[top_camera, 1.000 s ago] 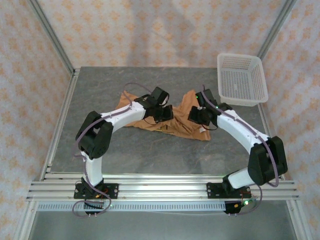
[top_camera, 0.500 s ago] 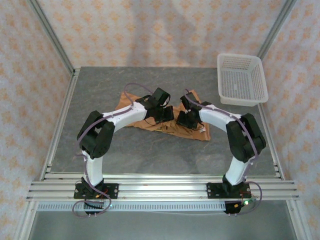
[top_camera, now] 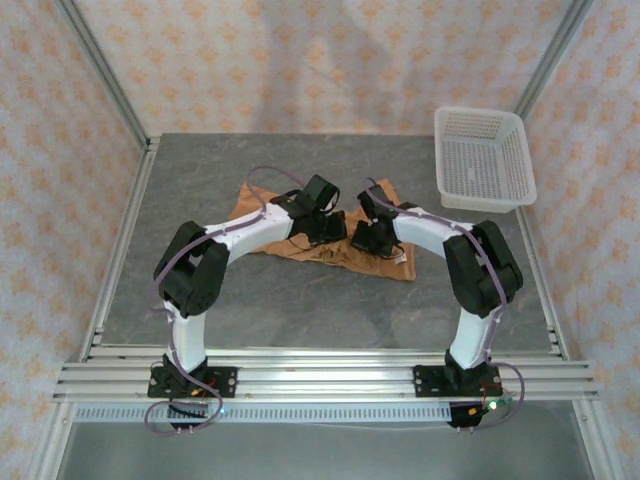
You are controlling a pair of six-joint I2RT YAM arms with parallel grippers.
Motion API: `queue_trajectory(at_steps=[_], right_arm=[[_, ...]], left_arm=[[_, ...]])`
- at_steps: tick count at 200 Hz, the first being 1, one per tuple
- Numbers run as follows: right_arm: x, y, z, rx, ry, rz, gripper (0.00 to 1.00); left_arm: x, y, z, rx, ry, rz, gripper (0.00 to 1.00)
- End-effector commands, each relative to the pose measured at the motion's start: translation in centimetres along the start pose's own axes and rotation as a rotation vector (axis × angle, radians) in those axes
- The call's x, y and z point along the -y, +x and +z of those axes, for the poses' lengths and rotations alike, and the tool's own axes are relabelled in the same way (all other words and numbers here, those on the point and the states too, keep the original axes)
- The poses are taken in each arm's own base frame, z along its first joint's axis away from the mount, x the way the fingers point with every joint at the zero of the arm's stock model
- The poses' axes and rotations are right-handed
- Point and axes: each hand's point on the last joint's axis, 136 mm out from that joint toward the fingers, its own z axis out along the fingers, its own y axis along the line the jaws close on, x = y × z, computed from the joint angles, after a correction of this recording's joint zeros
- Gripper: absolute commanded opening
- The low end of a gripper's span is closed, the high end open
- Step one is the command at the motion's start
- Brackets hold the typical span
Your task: Fold the inside-out t-shirt
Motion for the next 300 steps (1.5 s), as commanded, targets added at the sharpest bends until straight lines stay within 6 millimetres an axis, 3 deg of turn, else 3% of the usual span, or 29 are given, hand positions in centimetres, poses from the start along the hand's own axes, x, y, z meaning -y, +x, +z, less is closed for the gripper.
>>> queue_trajectory(at_steps=[1,28,49,94,124,165,176,190,198,215,244,267,300], right_arm=[[-1.2,-1.2,-4.0,0.063,-0.022,-0.038,0.0],[-3.4,-2.2,-10.6,0.169,-0.136,-0.092,0.0],[-4.4,-1.9,-14.2,0.219,-0.223,-0.119,0.0],[-6.2,0.0,-19.2,0.341,-0.501,-0.182,0.0],[-4.7,0.4,-21.2,0.491,-0.572,-0.163,0.0],[-1.1,-0.1,-20.3,0.487,-0.443,-0.075,0.0],[1.1,-1.0,-19.6,0.48,-0.332,-0.01,0.21],[3.8,-1.8,-18.4,0.451,-0.197,0.06,0.34],[4.4,-1.9,-17.6,0.419,-0.17,0.079,0.35],[3.0,-1.2,-16.1,0.322,-0.221,0.041,0.34],[-0.3,2.1,-12.3,0.135,-0.257,-0.074,0.38],[-1.1,4.0,-8.9,0.044,-0.201,-0.118,0.44],[-1.0,3.2,-4.5,0.025,-0.128,-0.112,0.42]], left_arm=[[-0.7,-1.1,-0.6,0.026,-0.003,-0.024,0.0],[-0.4,-2.0,-0.5,0.039,0.004,-0.026,0.0],[-0.4,-2.4,-0.1,0.04,0.002,-0.031,0.0],[-0.4,-2.0,0.7,0.033,0.018,-0.049,0.0],[-0.6,-1.7,1.2,0.028,0.014,-0.052,0.0],[-1.1,-1.7,1.6,0.02,-0.008,-0.046,0.0],[-1.2,-1.6,1.7,0.019,-0.017,-0.044,0.0],[-1.3,-1.6,1.8,0.017,-0.021,-0.043,0.0],[-1.3,-1.6,1.7,0.02,-0.019,-0.044,0.0],[-1.4,-1.5,1.8,0.016,-0.019,-0.047,0.0],[-1.6,-1.3,1.7,0.016,-0.022,-0.044,0.0],[-1.3,-1.4,1.6,0.019,-0.017,-0.043,0.0],[-1.2,-1.5,1.3,0.02,-0.014,-0.04,0.0]])
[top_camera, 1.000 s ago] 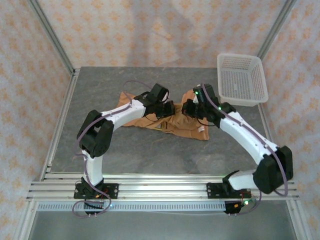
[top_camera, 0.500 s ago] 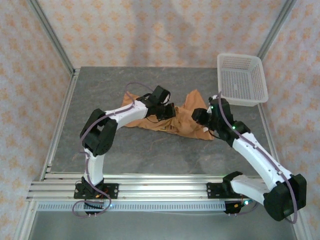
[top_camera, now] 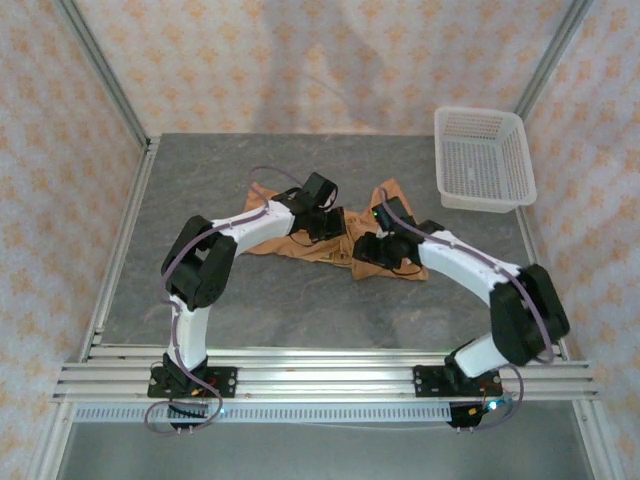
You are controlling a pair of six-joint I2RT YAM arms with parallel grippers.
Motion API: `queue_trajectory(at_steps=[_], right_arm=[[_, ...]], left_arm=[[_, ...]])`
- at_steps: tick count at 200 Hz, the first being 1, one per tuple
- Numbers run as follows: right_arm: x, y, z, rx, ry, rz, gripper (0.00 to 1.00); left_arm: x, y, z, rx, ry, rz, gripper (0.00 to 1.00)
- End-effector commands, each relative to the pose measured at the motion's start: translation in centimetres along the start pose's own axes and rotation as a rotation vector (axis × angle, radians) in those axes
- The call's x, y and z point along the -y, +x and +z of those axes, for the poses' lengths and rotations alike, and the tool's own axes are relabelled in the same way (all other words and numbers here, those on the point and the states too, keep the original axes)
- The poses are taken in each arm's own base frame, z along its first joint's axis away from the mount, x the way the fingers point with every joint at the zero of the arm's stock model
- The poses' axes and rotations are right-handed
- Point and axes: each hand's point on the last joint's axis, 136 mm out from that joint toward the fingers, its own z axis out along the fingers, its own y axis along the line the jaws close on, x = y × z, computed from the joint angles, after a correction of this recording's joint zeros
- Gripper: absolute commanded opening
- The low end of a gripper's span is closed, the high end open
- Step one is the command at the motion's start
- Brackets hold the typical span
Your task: Fold the inside-out t-shirt
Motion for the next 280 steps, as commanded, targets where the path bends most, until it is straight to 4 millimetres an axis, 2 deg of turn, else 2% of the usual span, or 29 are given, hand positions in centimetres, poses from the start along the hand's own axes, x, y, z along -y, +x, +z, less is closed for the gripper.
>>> queue_trajectory(at_steps=[1,12,33,68,93,117,136,151,170,180,182,186,207,238,244,261,280], right_arm=[[0.0,-1.8,1.6,0.028,0.036,-0.007,0.42],[0.6,-2.8,2.5,0.046,0.074,-0.002,0.34],[1.0,-4.7,2.6,0.066,0.083,0.024,0.0],[1.8,-6.6,-1.8,0.132,0.094,0.017,0.0],[3.7,-6.8,-4.1,0.155,0.107,0.022,0.0],[6.3,-6.7,-4.1,0.157,0.096,0.094,0.0],[7.5,-7.2,-3.3,0.164,0.058,0.16,0.0],[7.6,-7.8,-2.6,0.163,0.041,0.173,0.0],[6.4,-8.2,-1.6,0.139,-0.029,0.173,0.0],[5.8,-8.3,-1.2,0.133,-0.068,0.177,0.0],[5.7,-8.3,-1.2,0.133,-0.074,0.179,0.0],[5.6,-8.5,-1.2,0.135,-0.084,0.181,0.0],[5.3,-8.5,-1.2,0.145,-0.105,0.189,0.0],[5.1,-8.5,-1.3,0.155,-0.124,0.2,0.0],[5.1,-8.5,-1.3,0.156,-0.124,0.201,0.0],[5.0,-8.5,-1.5,0.159,-0.125,0.203,0.0],[4.9,-8.5,-1.6,0.16,-0.13,0.204,0.0]], left_arm=[[-0.6,0.0,-0.4,0.009,-0.032,0.003,0.0],[-0.6,0.1,-0.6,0.009,-0.034,0.006,0.0],[-0.7,0.1,-1.1,0.012,-0.043,0.015,0.0],[-1.2,-0.1,-2.0,0.023,-0.07,0.032,0.0],[-0.9,-0.2,-1.9,0.021,-0.056,0.029,0.0],[-0.2,0.1,-1.7,0.013,-0.037,0.038,0.0],[0.3,0.5,-1.7,0.003,-0.03,0.058,0.0],[0.7,0.9,-1.8,-0.006,-0.023,0.076,0.0],[1.6,1.3,-2.5,-0.008,0.006,0.089,0.35],[2.0,1.7,-2.5,-0.013,0.035,0.077,0.47],[2.8,1.6,-3.3,-0.001,0.058,0.078,0.48],[3.3,1.6,-3.6,0.004,0.08,0.072,0.5],[5.4,2.6,-3.6,-0.004,0.16,0.038,0.48],[7.8,3.8,-2.2,-0.023,0.222,0.006,0.42],[7.3,4.2,-0.8,-0.04,0.203,-0.002,0.4],[7.5,4.6,0.8,-0.061,0.202,-0.021,0.34],[7.4,4.5,2.1,-0.064,0.198,-0.043,0.33]])
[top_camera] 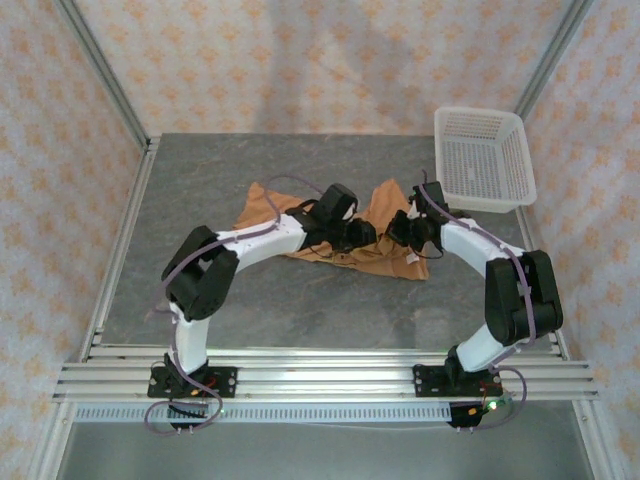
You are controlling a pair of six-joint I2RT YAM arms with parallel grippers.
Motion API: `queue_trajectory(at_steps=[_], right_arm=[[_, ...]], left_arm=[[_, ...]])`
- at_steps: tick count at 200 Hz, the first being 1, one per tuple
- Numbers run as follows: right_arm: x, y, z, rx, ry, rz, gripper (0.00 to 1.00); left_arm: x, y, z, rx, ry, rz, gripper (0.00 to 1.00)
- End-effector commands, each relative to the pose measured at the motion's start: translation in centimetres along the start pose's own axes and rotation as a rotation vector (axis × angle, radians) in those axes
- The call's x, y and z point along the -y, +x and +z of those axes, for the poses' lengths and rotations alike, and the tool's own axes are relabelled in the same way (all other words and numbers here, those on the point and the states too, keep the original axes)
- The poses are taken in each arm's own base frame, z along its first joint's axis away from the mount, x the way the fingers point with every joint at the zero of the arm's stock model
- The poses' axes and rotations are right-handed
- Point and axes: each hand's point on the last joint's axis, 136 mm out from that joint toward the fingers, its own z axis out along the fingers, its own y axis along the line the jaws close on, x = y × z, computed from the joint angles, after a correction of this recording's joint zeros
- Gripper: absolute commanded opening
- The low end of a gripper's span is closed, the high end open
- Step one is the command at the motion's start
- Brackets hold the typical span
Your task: Fold the inside-out t-shirt
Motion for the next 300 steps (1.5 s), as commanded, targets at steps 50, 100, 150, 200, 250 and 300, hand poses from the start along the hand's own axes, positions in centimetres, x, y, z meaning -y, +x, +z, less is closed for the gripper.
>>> queue_trajectory(at_steps=[50,100,150,200,250,300], right_arm=[[-1.3,-0.6,-1.3,0.041,-0.051,-0.003,0.0],[-1.7,-0.5,-1.6,0.04,-0.07,-0.003,0.0],[-2.0,-0.6,-2.1,0.051,-0.078,-0.009,0.0],[-1.0,-0.4,-2.2,0.056,-0.027,-0.031,0.0],[3.5,-0.2,-0.2,0.069,0.107,-0.023,0.0],[4.5,-0.3,1.2,0.048,0.135,0.006,0.0]], left_arm=[[-1.6,-1.5,3.2,0.031,-0.043,-0.081,0.37],[-2.8,-1.8,4.2,0.047,-0.082,-0.107,0.39],[-4.6,-2.3,4.4,0.078,-0.139,-0.106,0.27],[-3.4,-3.2,2.1,0.136,-0.122,-0.096,0.0],[3.3,-3.4,-4.9,0.225,0.019,-0.016,0.0],[6.5,-2.5,-8.8,0.254,0.116,0.04,0.0]])
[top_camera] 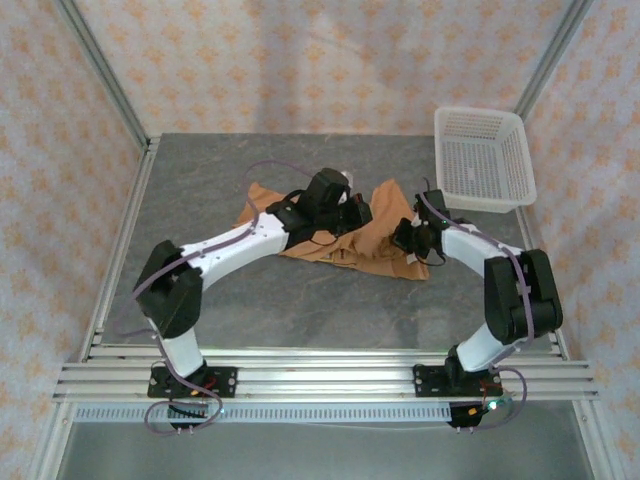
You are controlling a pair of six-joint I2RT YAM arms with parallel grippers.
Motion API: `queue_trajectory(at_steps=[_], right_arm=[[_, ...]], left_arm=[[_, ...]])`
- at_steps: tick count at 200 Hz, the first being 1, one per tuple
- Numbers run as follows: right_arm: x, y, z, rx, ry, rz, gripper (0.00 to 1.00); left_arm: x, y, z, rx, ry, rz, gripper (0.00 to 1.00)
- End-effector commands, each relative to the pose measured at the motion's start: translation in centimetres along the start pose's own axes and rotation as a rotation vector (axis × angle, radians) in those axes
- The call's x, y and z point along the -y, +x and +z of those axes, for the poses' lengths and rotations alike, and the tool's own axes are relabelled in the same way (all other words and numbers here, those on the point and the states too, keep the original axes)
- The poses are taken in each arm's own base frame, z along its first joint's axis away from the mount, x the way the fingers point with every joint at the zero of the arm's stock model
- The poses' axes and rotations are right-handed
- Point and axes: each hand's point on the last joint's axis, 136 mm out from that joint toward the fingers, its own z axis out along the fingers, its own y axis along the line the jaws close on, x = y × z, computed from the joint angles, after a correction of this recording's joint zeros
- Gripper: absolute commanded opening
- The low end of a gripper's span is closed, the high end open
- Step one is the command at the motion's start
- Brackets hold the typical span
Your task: Fold the inside-out t-shirt
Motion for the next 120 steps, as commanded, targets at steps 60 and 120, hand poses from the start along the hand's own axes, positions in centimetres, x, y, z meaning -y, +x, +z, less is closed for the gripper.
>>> queue_trajectory(at_steps=[60,120], right_arm=[[-0.9,-1.5,-2.9,0.062,0.014,-0.029,0.1],[-1.2,0.4,-6.1,0.091,-0.039,0.052,0.1]], left_arm=[[-8.3,5.1,0.5,-0.083,-0.208,0.09,0.04],[-7.6,4.1,4.1,-0.128,-0.236,0.117,0.35]])
